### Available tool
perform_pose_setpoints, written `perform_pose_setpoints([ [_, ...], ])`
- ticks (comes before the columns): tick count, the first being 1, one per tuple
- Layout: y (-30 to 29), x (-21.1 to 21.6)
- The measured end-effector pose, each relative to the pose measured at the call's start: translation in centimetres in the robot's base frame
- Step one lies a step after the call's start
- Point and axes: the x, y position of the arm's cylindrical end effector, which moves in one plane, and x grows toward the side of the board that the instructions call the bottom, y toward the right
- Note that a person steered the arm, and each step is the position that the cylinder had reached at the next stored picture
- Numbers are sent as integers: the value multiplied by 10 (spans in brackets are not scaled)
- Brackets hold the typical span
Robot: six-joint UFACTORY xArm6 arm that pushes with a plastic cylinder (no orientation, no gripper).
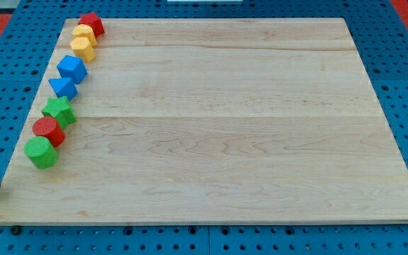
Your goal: Place the green circle towards the bottom right side of the red circle
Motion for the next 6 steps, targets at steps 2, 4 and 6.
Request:
perform_pose_setpoints([
  [2,0,-13],
  [4,18,-30],
  [6,39,-49],
])
